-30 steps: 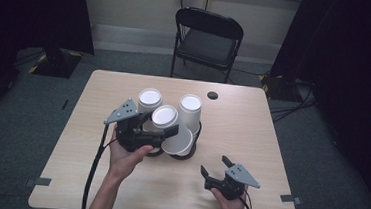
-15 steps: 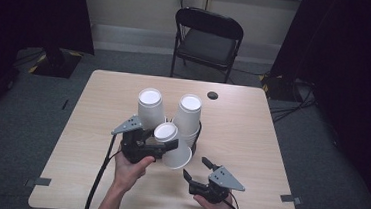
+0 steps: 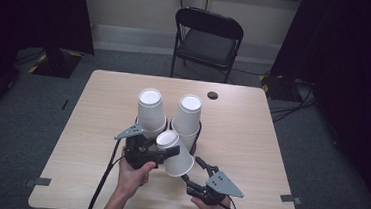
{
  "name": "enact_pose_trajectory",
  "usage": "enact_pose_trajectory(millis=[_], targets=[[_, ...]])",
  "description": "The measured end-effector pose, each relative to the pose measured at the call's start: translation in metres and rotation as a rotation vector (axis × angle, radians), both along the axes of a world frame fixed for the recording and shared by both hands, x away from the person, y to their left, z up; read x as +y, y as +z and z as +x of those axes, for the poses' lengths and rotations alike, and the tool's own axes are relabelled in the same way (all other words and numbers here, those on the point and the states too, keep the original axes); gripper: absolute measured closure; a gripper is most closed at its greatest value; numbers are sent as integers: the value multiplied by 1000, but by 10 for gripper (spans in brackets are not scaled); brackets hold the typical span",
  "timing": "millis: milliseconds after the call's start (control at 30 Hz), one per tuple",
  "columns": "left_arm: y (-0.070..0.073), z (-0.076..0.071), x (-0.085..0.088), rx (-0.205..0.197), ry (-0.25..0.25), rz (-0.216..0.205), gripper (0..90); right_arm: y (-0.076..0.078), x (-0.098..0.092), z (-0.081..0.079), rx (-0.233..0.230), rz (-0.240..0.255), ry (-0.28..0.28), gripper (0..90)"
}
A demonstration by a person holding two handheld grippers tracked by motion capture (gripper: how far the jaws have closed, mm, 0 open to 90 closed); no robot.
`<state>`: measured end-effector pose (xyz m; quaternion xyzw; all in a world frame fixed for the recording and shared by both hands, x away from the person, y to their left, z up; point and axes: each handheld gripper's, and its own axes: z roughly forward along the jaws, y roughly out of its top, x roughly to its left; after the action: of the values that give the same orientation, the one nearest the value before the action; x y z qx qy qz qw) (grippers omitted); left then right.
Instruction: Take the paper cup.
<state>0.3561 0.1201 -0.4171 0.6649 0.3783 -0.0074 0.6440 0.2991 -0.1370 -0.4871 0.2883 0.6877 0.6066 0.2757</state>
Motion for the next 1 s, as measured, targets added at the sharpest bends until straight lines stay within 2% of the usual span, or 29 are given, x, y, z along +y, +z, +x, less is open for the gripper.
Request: enact_pose_trajectory(millis=[133,233,433,533,633,733,833,900,967,1000], targets=[[-3,1,0,36,-20,-13,223,-1,3,0,-26,-15,14,396],[-4,0,-2,43,-34,-14,223,-2,5,1,-37,-24,17,431],[-3,-5,-8,57,-69,-35,223,-1,7,7,-69,-13,22,471],[-3,-5,-10,77,-94,-64,223,0,7,9,-95,-12,21,515],[-3,-6,-12,75,-99,-67,222,1,7,9,-124,4,18,568],[-4,-5,-12,72,-106,-71,218,1,7,8,-147,-2,6,627],[-3,-5,-11,66,-102,-67,211,2,5,7,-155,23,-2,698],[-2,-6,-10,51,-92,-47,197,3,2,7,-151,33,-8,754],[-3,-6,-10,57,-100,-46,183,4,-2,7,-150,60,-9,795],[-3,-6,-10,54,-95,-44,180,5,-3,6,-151,59,-12,801]])
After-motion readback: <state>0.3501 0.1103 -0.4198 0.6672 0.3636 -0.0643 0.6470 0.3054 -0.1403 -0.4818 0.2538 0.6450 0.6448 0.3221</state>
